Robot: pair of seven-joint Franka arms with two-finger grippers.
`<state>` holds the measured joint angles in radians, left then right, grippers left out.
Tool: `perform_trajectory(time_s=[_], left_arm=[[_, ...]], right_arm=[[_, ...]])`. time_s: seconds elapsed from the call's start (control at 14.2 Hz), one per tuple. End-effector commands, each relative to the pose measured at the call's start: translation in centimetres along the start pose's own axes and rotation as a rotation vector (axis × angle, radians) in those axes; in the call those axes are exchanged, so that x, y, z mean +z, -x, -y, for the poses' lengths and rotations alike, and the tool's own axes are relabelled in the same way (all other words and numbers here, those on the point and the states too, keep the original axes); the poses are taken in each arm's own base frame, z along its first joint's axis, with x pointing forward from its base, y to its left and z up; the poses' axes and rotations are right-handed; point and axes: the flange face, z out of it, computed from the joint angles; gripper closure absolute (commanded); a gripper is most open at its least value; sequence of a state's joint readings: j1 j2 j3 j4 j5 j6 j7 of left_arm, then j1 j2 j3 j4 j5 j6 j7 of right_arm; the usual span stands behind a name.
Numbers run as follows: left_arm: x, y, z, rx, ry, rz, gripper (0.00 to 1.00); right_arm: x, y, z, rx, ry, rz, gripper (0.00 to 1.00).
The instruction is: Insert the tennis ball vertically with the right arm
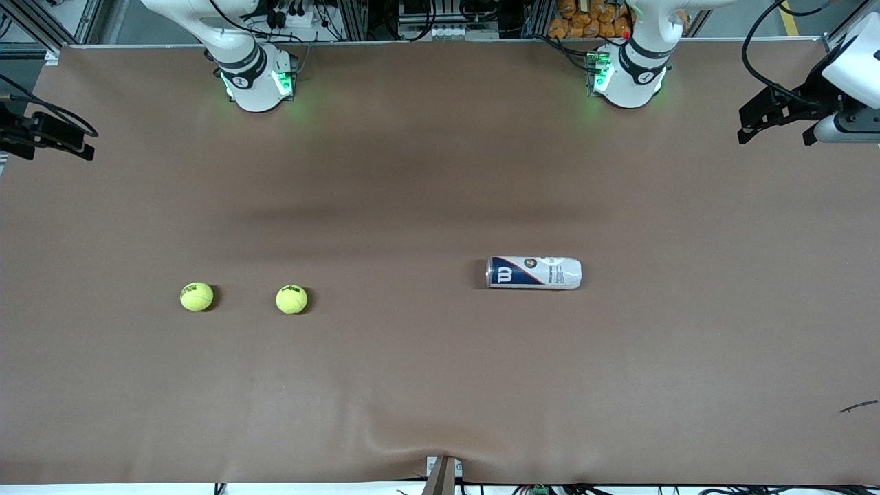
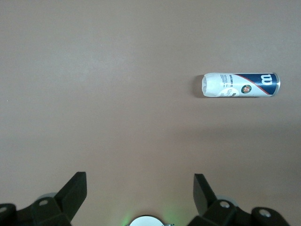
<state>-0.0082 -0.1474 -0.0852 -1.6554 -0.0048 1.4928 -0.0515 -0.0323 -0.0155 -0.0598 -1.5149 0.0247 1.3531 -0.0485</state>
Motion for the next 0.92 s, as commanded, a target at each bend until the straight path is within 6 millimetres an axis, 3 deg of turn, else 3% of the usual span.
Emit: perform_trajectory(time_s=[0.0,0.35,0.85], left_arm=[[-0.7,0.0,-0.3,0.02,-0.023,0.002,0.0],[-0.2,-0.1,-0.3,0.062,-0.022,0.013,0.0],[0.1,-0.4,-0.1,0.058,-0.021,0.019,0.0]], right_arm=[[-0.1,0.1,-0.7,0.004,0.004,0.004,0.0],[1.8,-0.7,-1.2,0.015,-0.001,0.065,0.0],[2.7,-0.9,-0.9,0.008,-0.001,0.074,0.0]])
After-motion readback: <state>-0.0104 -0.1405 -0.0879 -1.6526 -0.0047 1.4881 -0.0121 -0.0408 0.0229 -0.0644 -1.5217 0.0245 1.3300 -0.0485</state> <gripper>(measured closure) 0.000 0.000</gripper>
